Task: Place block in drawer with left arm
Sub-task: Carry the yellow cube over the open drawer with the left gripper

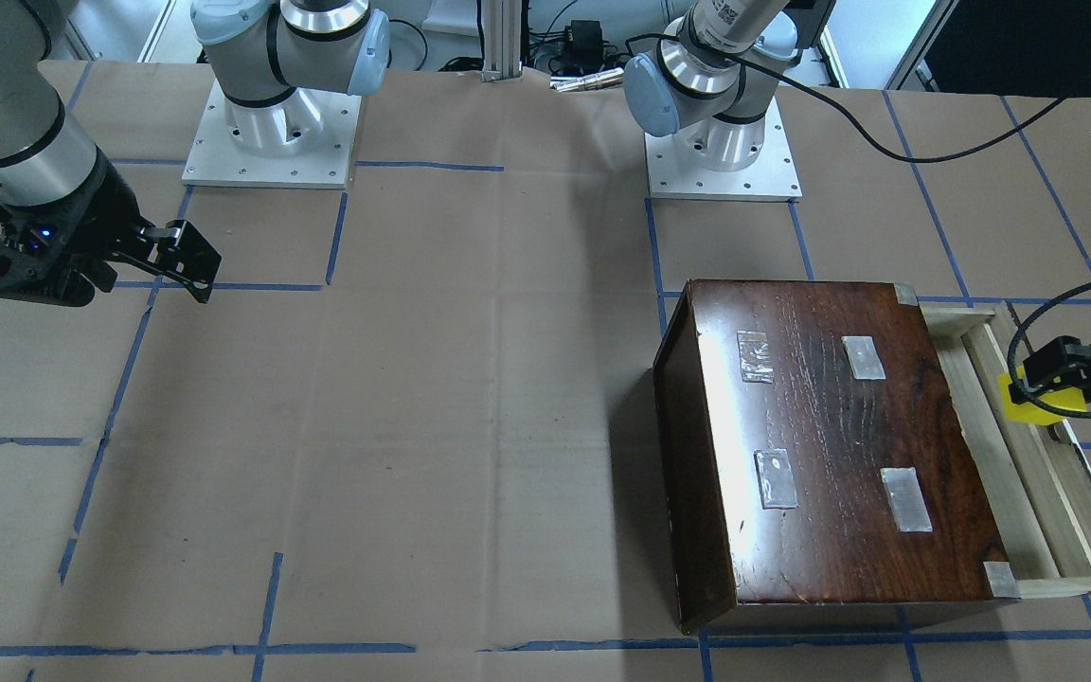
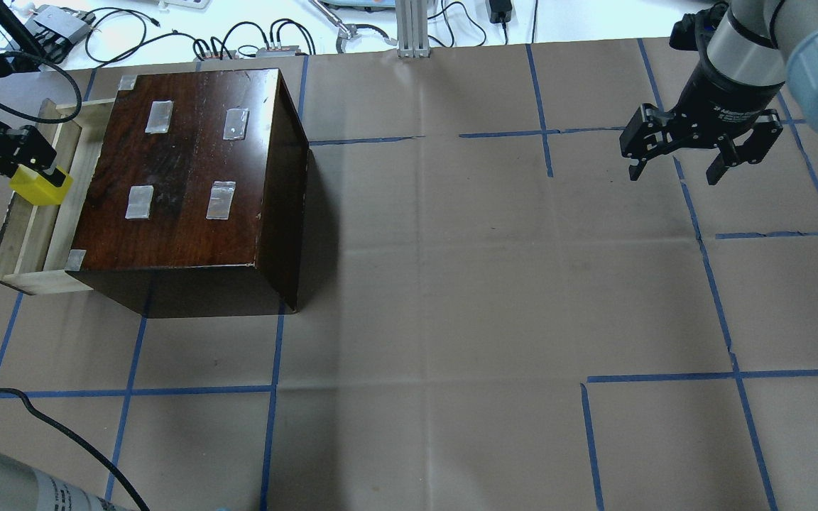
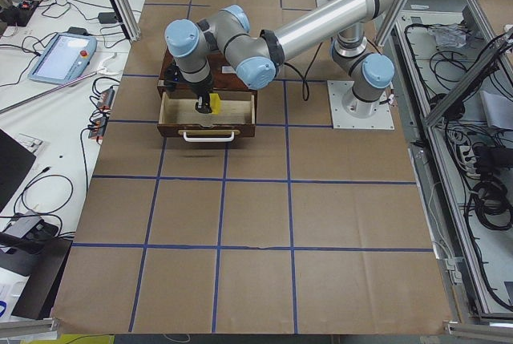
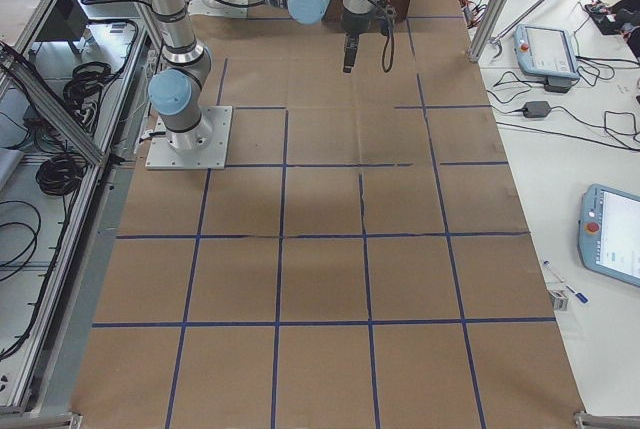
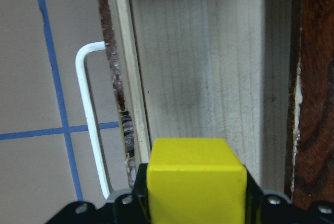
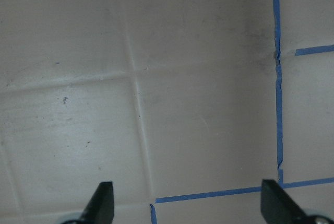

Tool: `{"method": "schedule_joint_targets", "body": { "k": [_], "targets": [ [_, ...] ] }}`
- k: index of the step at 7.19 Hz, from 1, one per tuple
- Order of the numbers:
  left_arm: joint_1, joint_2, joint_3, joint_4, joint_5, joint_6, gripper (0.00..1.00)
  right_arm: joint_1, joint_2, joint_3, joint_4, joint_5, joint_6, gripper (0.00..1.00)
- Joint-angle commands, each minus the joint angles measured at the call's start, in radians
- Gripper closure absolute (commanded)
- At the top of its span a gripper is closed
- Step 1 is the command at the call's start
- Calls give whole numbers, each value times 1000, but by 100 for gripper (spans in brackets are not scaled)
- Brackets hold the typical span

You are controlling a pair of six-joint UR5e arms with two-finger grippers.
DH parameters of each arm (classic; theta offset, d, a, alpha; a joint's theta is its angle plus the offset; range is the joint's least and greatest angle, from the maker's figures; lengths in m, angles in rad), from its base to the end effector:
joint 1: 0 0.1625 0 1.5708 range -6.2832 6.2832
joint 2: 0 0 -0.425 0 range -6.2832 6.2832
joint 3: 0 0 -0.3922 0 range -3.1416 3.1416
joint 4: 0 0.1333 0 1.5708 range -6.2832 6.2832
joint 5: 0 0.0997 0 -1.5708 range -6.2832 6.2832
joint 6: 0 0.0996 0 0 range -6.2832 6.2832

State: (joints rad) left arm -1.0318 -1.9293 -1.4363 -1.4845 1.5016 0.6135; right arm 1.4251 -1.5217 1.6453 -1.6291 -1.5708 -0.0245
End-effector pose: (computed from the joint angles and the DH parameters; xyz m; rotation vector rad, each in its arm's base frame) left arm 0.1962 -0.6012 0.3612 -0.1048 -3.0046 -0.1172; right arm 0.0589 -0.5171 0.4327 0.1898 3.1286 0.1020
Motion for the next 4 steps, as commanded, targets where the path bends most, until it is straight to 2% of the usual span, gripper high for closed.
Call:
{"method": "schedule_joint_targets", "body": {
  "k": [1,2,3,4],
  "targets": [
    [-5,-16,-32,24,2,-18,97,0,0,-1,0,0,0,0],
    [-14,-26,-30,42,3,-14,96,0,0,-1,0,0,0,0],
    [-20,-34,-32,74,3,-14,80,0,0,1,0,0,0,0],
    [-21,-36,-33,76,3,-17,74,0,0,-1,0,0,0,0]
  ]
}}
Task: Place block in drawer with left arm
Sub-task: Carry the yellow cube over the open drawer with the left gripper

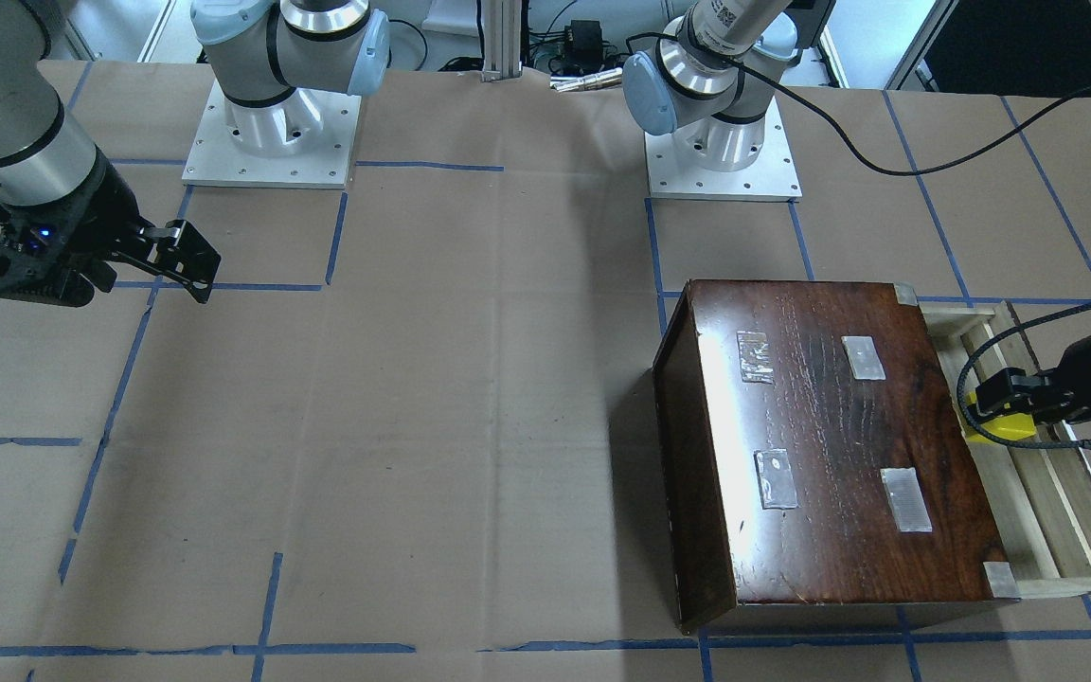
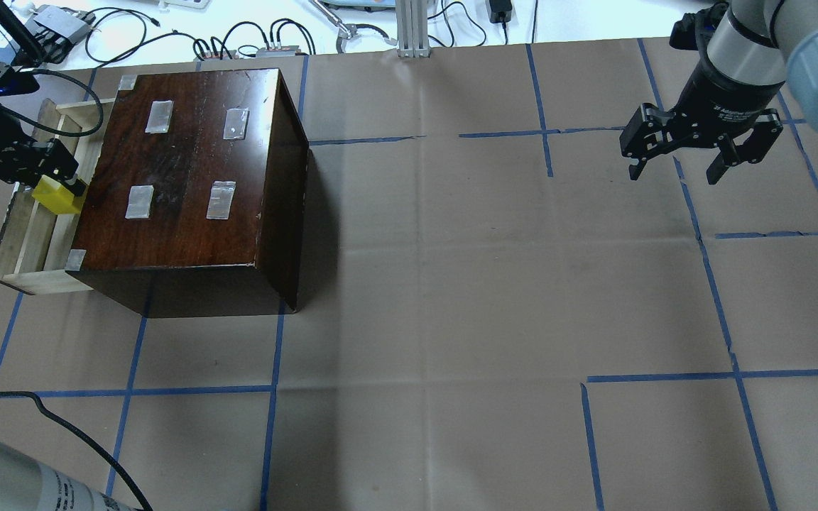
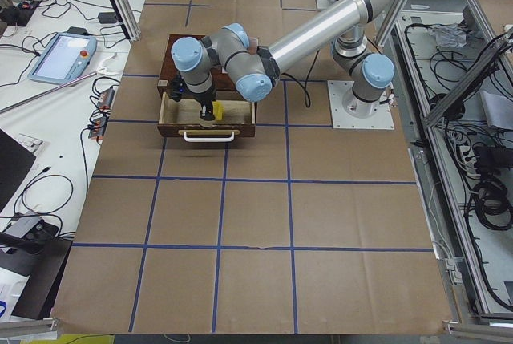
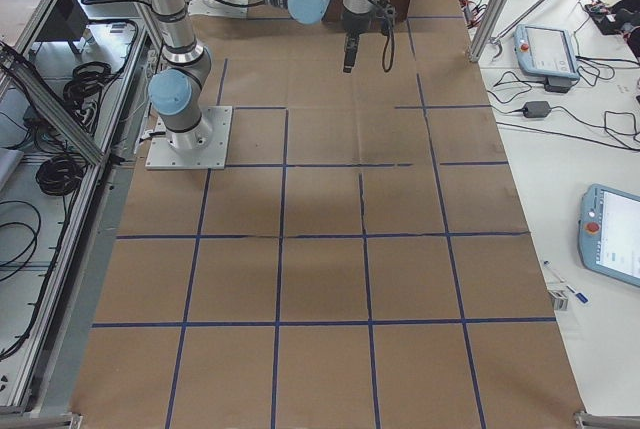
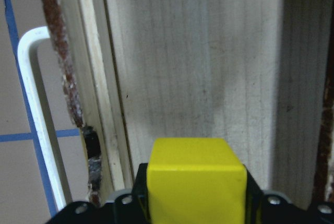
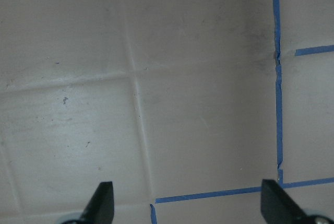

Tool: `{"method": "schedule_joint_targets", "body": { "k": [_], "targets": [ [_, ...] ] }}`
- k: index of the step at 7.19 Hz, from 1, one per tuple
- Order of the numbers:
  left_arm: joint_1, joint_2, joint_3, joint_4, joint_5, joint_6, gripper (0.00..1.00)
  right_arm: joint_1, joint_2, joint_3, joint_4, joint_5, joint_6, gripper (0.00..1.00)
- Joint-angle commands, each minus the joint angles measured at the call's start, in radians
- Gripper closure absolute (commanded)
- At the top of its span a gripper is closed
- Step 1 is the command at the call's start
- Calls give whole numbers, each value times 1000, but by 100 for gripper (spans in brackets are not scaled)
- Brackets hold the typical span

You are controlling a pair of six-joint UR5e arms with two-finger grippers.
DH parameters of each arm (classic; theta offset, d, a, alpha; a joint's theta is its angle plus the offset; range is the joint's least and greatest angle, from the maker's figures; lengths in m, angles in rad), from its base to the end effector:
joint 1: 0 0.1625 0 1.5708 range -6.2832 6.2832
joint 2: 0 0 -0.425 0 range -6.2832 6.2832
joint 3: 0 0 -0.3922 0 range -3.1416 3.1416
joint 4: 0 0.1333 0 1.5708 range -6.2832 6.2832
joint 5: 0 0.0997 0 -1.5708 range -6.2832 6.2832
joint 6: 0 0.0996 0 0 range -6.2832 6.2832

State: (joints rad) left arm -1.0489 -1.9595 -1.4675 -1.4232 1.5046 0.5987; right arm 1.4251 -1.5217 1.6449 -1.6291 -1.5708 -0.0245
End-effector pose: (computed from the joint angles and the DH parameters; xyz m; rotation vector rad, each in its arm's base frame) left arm 0.1891 -0.6094 0.3332 -0.1087 -3.0080 -0.1230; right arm 0.0588 -0.5171 0.4329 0.1898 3.1287 0.1014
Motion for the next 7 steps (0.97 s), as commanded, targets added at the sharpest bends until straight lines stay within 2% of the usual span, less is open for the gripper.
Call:
{"method": "schedule_joint_targets", "body": {
  "k": [1,2,3,4,6,7],
  "targets": [
    [-5,-10,-2,15,-1,-4,54,0,0,0,0,0,0,0],
    [-3,-12,-4,15,-1,-5,33,0,0,0,0,0,0,0],
    [-3,-10,-2,15,-1,-5,25,0,0,1,0,0,0,0],
    [-5,-7,-2,15,-4,-5,21,0,0,1,0,0,0,0],
    [-5,13,25,13,-6,-5,20,0,0,1,0,0,0,0],
    [-6,39,45,13,-9,-5,13,0,0,1,0,0,0,0]
  ]
}}
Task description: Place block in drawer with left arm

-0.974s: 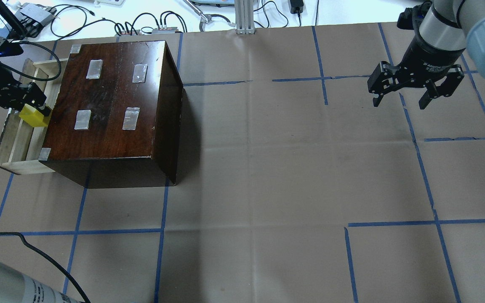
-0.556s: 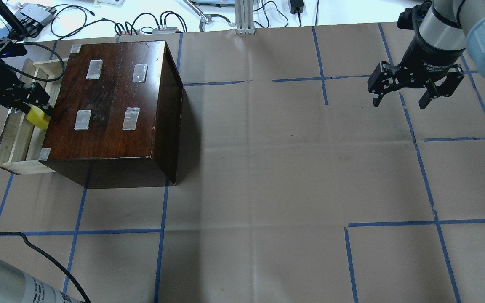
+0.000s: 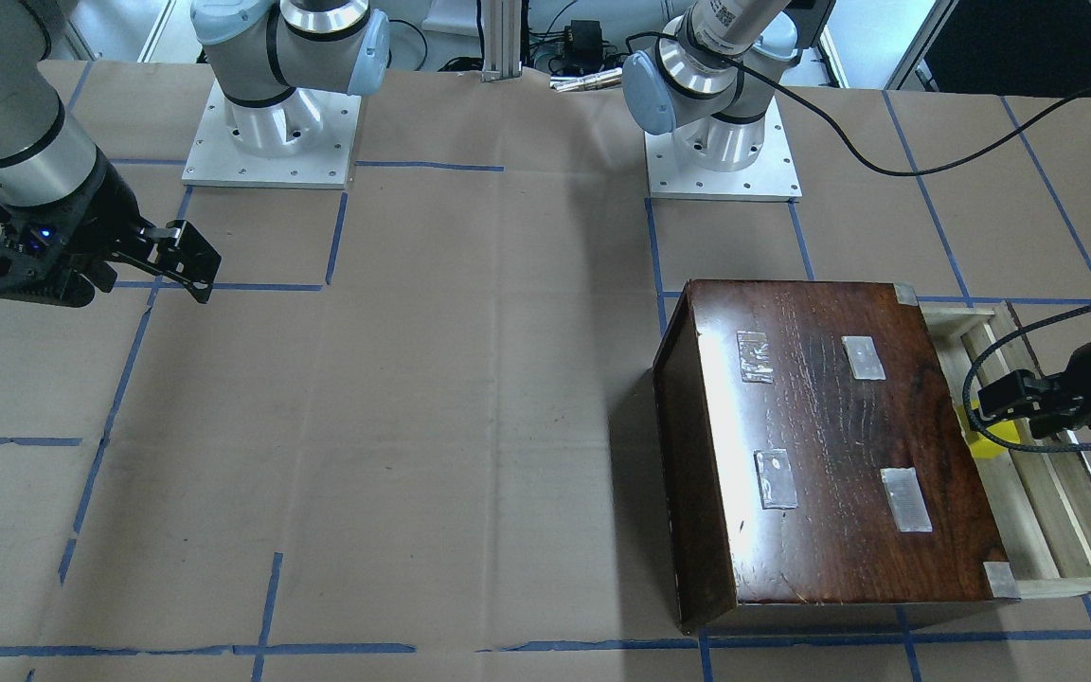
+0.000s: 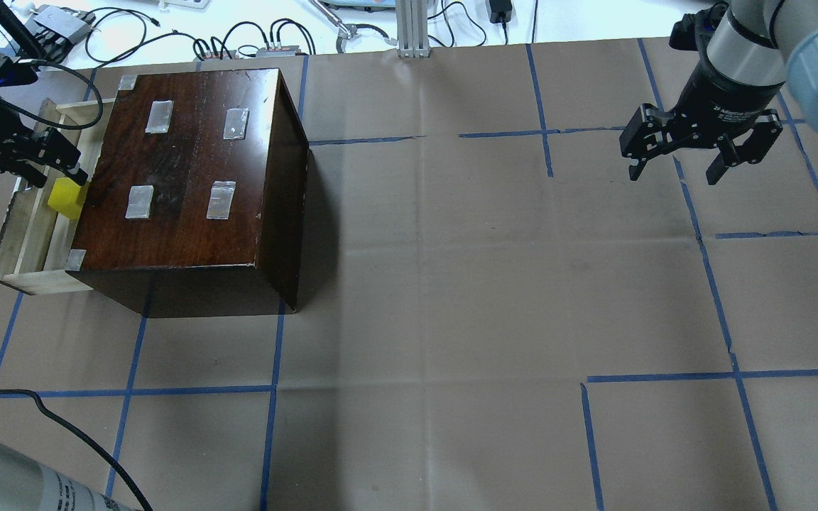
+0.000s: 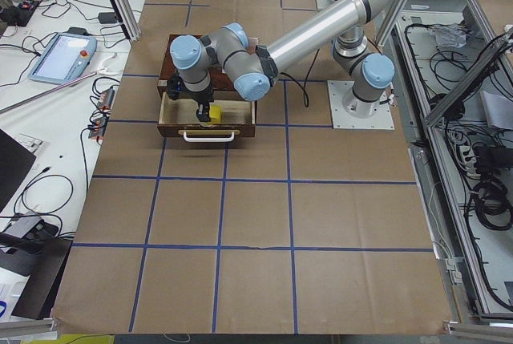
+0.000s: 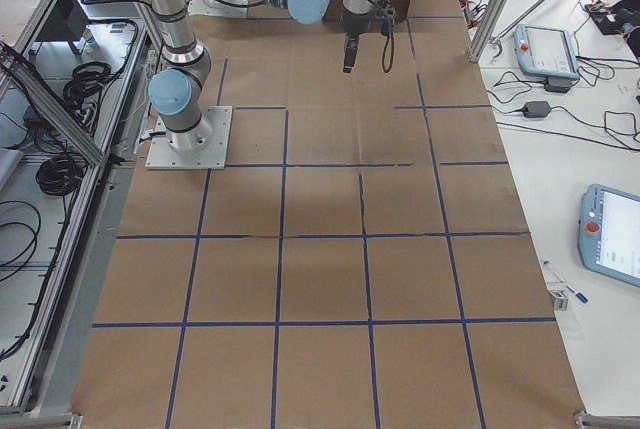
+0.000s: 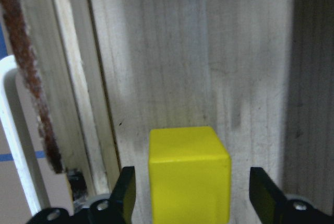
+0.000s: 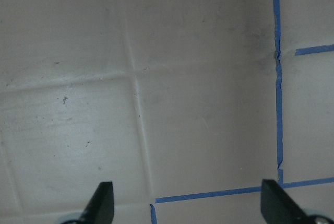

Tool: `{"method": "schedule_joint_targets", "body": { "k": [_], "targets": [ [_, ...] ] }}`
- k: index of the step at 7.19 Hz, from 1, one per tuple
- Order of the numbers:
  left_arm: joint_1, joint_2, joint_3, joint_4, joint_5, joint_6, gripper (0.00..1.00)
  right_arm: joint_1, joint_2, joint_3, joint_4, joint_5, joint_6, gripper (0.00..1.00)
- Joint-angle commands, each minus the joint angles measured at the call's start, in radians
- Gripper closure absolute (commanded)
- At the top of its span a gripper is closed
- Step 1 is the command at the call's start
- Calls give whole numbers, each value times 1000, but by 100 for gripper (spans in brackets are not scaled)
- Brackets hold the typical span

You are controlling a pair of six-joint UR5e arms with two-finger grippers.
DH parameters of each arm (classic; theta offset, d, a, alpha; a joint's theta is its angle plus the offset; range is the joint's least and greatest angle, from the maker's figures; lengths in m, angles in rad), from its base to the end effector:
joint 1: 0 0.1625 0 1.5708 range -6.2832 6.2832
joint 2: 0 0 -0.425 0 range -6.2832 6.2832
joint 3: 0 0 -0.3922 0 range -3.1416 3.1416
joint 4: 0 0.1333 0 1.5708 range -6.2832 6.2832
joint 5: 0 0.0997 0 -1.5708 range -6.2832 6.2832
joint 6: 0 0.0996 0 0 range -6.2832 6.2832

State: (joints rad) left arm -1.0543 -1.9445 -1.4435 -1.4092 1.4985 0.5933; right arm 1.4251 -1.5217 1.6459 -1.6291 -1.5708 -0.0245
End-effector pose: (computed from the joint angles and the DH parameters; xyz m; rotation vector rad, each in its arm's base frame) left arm 0.1872 -0.6141 0.3551 -0.1119 -3.0330 -0.0516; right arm 0.0589 -0.5170 0.4325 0.1898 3.1286 0.1029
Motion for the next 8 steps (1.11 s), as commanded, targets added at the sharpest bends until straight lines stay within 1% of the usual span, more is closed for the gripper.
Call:
{"method": "schedule_joint_targets", "body": {
  "k": [1,2,3,4,5,6,8],
  "targets": [
    [-7,59,29,-10,-6,-19,2,0,0,-1,0,0,0,0],
    [-21,100,16,-16,8,-83,2,0,0,-2,0,0,0,0],
    [-79,149,-1,-20,11,-139,2,0,0,0,0,0,0,0],
    [-151,174,-5,-34,12,-206,1,0,0,-1,0,0,0,0],
    [-218,186,5,-107,57,-264,1,0,0,0,0,0,0,0],
    [-292,197,3,-129,118,-345,1,0,0,0,0,0,0,0],
    [-419,219,-5,-157,111,-421,1,0,0,-1,0,0,0,0]
  ]
}}
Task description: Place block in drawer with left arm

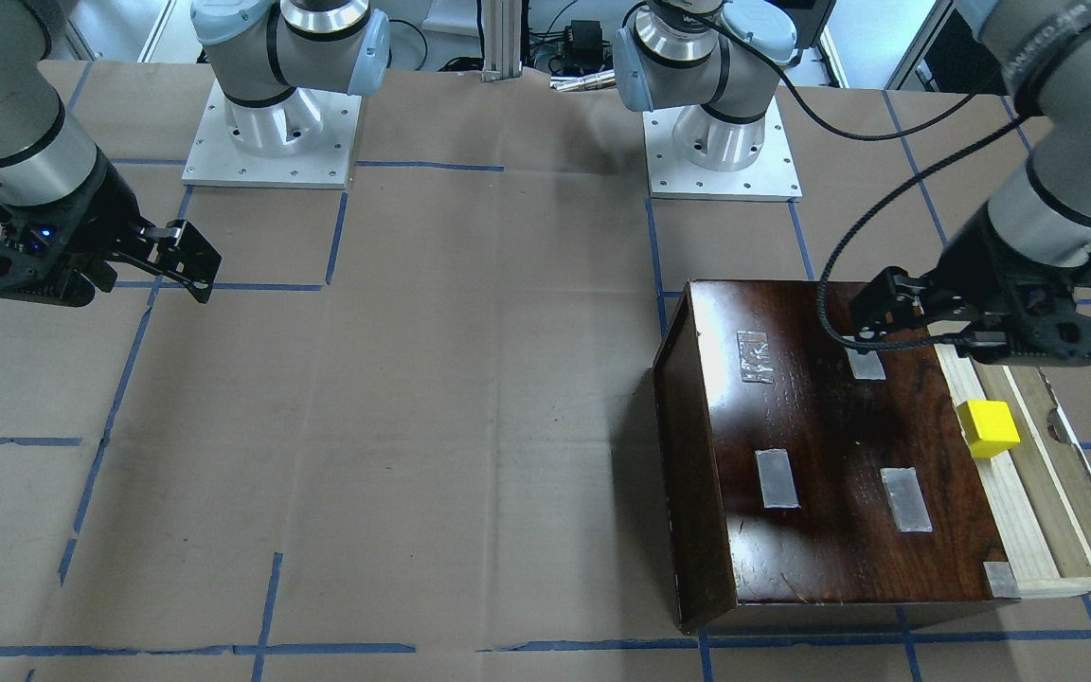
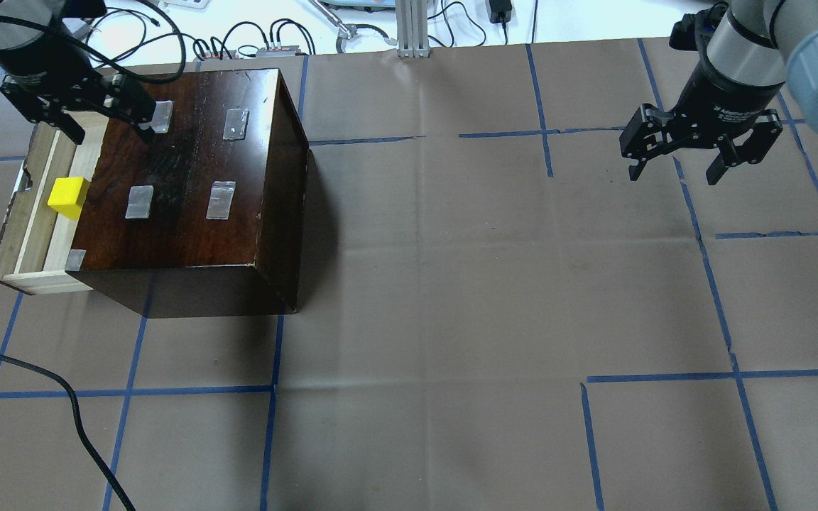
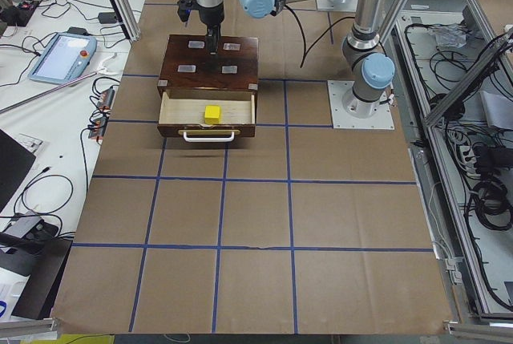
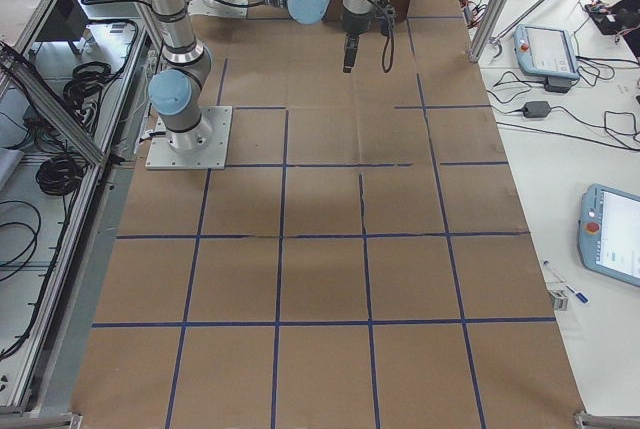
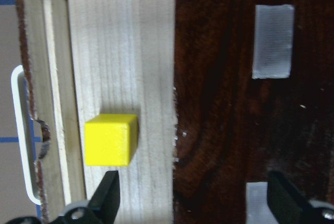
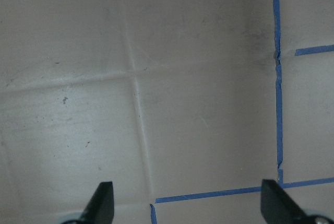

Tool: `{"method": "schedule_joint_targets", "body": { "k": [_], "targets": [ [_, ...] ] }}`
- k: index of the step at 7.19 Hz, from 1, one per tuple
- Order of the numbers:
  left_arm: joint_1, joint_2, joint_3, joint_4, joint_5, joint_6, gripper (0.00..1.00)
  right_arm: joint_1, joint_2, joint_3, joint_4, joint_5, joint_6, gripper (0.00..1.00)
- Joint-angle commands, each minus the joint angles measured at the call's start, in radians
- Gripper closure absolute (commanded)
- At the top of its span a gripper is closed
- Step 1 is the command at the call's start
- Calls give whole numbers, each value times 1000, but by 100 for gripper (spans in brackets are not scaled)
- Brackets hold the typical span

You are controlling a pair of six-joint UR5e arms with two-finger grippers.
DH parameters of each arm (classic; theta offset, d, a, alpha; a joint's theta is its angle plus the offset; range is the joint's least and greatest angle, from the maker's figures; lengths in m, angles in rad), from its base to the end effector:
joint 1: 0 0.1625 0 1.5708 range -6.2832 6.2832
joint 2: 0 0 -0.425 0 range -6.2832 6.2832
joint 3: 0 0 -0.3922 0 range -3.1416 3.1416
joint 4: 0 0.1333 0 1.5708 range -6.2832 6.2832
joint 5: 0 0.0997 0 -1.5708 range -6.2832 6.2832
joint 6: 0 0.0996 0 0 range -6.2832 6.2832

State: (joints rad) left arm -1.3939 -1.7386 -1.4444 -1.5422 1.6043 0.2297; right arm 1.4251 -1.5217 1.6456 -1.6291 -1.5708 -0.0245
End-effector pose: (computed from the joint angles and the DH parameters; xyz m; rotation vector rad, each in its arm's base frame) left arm -0.0292 -0.5754 0.4645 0.0825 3.1101 0.0300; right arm 0.0589 -0.5170 0.4326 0.1898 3.1286 0.1025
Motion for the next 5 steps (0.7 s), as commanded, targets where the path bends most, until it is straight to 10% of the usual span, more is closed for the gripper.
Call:
{"method": "schedule_joint_targets", "body": {
  "k": [1,5],
  "targets": [
    [-130,11,-7,-32,0,-85,1,0,0,0,0,0,0,0],
    [-177,71,-62,-68,-21,-90,1,0,0,0,0,0,0,0]
  ]
}}
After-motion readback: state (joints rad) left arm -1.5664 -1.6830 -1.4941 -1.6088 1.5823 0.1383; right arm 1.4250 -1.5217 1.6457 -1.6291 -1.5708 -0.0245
